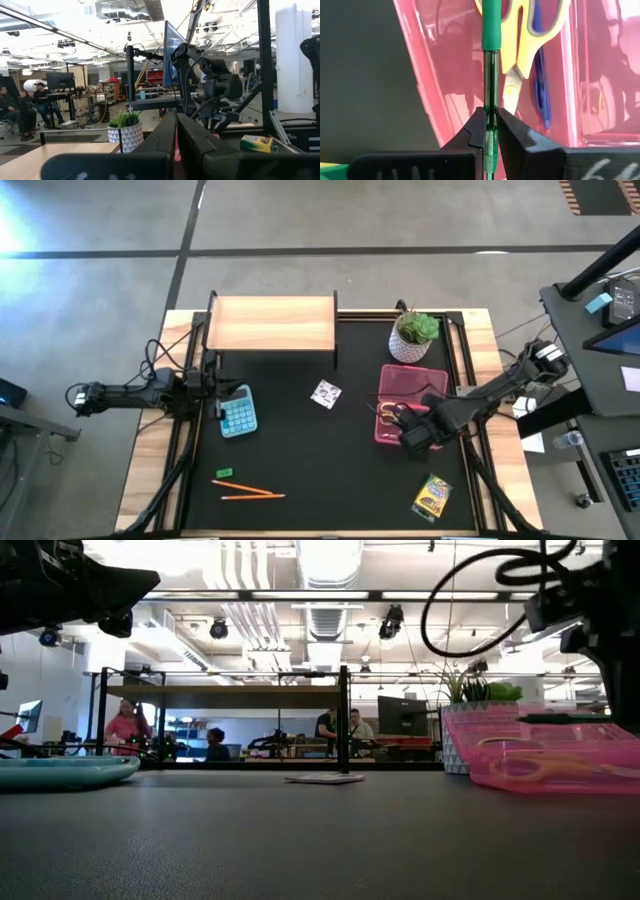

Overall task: Pack school essentials
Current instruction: Put the green pen into the pink case

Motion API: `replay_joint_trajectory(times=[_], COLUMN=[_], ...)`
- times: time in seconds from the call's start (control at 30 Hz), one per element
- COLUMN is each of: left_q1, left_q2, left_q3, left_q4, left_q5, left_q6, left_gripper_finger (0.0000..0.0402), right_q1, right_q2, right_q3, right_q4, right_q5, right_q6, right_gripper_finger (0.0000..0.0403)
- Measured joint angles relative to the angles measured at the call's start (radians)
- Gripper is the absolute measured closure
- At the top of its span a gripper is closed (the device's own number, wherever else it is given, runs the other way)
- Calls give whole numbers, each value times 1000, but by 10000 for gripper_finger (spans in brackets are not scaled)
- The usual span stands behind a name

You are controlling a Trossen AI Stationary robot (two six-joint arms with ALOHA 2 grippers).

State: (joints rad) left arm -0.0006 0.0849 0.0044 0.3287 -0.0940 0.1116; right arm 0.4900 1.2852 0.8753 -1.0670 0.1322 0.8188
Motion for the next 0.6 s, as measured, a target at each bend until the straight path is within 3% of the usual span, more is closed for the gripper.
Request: replay_joint_trajectory(times=[0.6], left_q1=[0], left_q2=[0], left_q3=[0], left_q4=[0], left_q5=[0], left_q6=[0], left_gripper_finger=[402], right_q1=[0], right_q2=[13], right_q3=[-104], right_q4=[87], right_q5=[23], right_q6=[-103], right_gripper_finger=[367])
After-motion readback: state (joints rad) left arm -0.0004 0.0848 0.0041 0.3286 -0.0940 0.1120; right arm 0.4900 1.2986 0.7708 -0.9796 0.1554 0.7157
